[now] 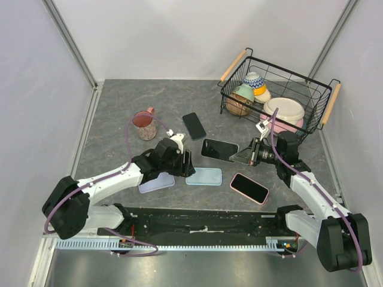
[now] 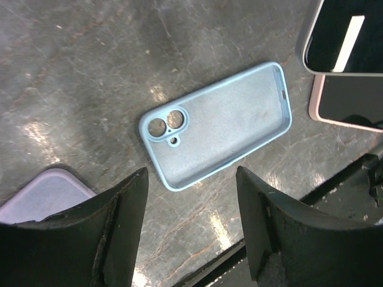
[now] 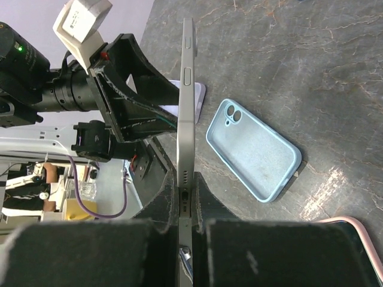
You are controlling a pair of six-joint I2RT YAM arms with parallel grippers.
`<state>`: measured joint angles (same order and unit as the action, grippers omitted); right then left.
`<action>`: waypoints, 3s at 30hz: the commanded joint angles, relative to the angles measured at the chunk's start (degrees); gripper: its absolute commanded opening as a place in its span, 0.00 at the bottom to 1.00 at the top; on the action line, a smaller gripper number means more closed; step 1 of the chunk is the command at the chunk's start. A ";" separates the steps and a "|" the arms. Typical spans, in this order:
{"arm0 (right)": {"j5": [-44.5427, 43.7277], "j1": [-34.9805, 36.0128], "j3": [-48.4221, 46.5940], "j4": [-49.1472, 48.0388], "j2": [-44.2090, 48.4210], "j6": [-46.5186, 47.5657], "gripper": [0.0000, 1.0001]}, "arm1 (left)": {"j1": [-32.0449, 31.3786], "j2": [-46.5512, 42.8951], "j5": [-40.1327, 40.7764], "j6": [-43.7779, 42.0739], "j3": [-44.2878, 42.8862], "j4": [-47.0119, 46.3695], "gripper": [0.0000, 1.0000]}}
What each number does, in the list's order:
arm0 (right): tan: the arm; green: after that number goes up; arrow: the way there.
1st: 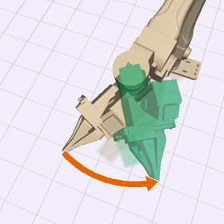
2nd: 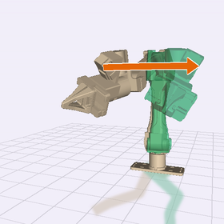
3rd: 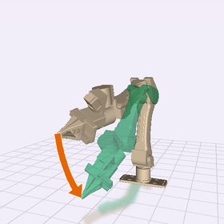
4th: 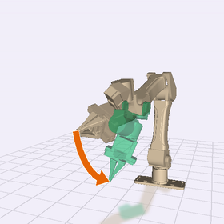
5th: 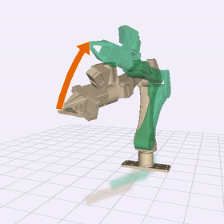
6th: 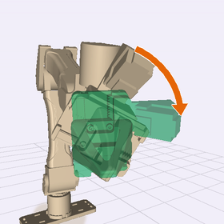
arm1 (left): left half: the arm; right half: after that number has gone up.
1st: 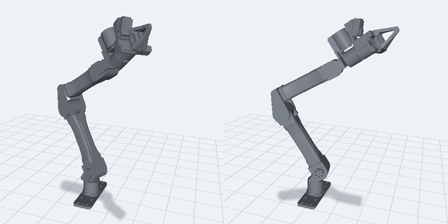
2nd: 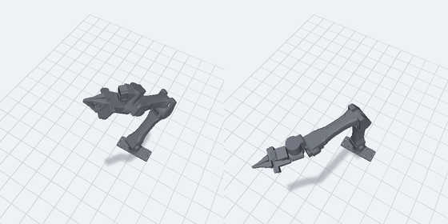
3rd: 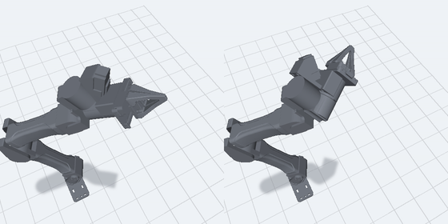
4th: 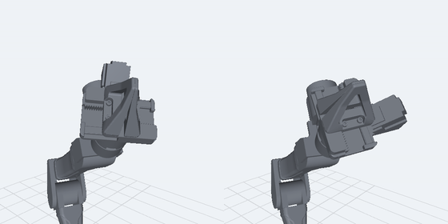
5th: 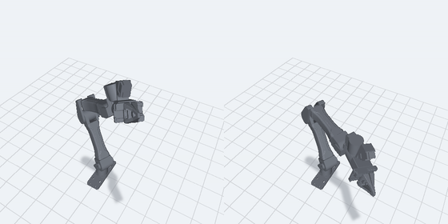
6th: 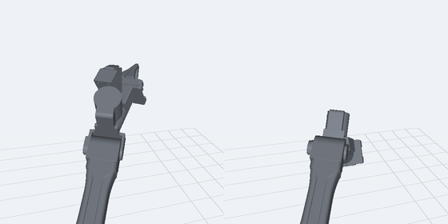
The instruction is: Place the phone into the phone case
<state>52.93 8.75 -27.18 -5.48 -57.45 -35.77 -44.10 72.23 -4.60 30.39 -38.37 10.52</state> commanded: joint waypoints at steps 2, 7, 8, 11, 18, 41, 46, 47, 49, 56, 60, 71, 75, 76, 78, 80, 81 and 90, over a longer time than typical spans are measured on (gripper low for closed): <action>3.76 0.03 -1.56 -3.40 -0.90 -0.70 0.00 | -0.02 -3.84 7.23 0.37 -2.24 -0.33 0.70; 3.94 1.96 0.11 -7.78 -4.06 -5.53 0.00 | 1.64 -5.78 9.34 -0.77 -2.33 3.10 0.71; 3.59 2.58 0.20 -8.67 -4.51 -6.15 0.00 | 2.08 -6.04 9.09 -0.86 -2.15 3.27 0.71; 1.22 5.39 -0.24 -8.85 -6.35 -7.38 0.00 | 3.66 -7.18 8.20 -1.39 -1.36 3.62 0.72; -0.98 11.28 -0.15 -9.03 -14.34 -9.49 0.00 | 7.26 -8.94 8.21 0.46 2.41 4.77 0.72; -4.15 15.15 1.52 -11.31 -23.23 -8.79 0.00 | 8.50 -5.70 2.14 0.11 3.21 2.40 0.69; -4.15 15.15 1.52 -11.14 -23.58 -9.06 0.00 | 8.50 -4.46 1.53 0.11 2.86 1.61 0.68; -4.06 15.15 1.43 -11.14 -23.85 -8.97 0.00 | 8.50 -4.29 1.35 0.11 2.86 1.43 0.68; -3.88 15.15 1.34 -11.05 -24.37 -8.88 0.00 | 8.50 -3.59 1.09 0.19 2.78 0.56 0.68; -3.45 15.15 2.04 -10.35 -26.75 -8.70 0.00 | 8.06 0.89 -0.58 0.72 2.16 -3.40 0.66; -3.53 15.15 2.92 -9.47 -27.62 -8.09 0.00 | 7.45 4.49 -0.76 0.46 0.76 -4.63 0.60; -3.88 15.15 4.06 -8.94 -29.21 -7.56 0.00 | 6.39 14.60 -0.58 -0.34 -3.37 -6.13 0.54; -3.80 15.15 4.24 -8.94 -29.56 -7.39 0.00 | 6.04 17.68 -1.29 -0.42 -4.52 -6.31 0.50; -3.80 15.15 4.33 -8.94 -29.65 -7.47 0.00 | 5.95 18.12 -1.29 -0.51 -4.96 -6.04 0.49; -3.80 15.24 4.33 -9.03 -30.09 -7.39 0.00 | 5.60 18.91 -0.94 -0.68 -5.22 -5.52 0.46; -3.71 15.15 4.50 -9.29 -30.88 -7.38 0.00 | 5.34 19.35 -0.41 -0.77 -5.57 -4.99 0.44; -3.79 15.15 4.33 -9.46 -31.31 -7.39 0.00 | 5.25 19.53 -0.41 -0.95 -5.66 -4.99 0.43; -2.74 15.15 4.06 -13.67 -37.73 -8.00 0.00 | 3.84 19.79 -1.55 -0.33 -6.54 -5.16 0.43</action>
<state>52.31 22.26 -24.03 -19.44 -91.64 -45.43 -38.70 90.41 -6.09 30.35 -43.94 5.54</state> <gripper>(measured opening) 0.048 0.431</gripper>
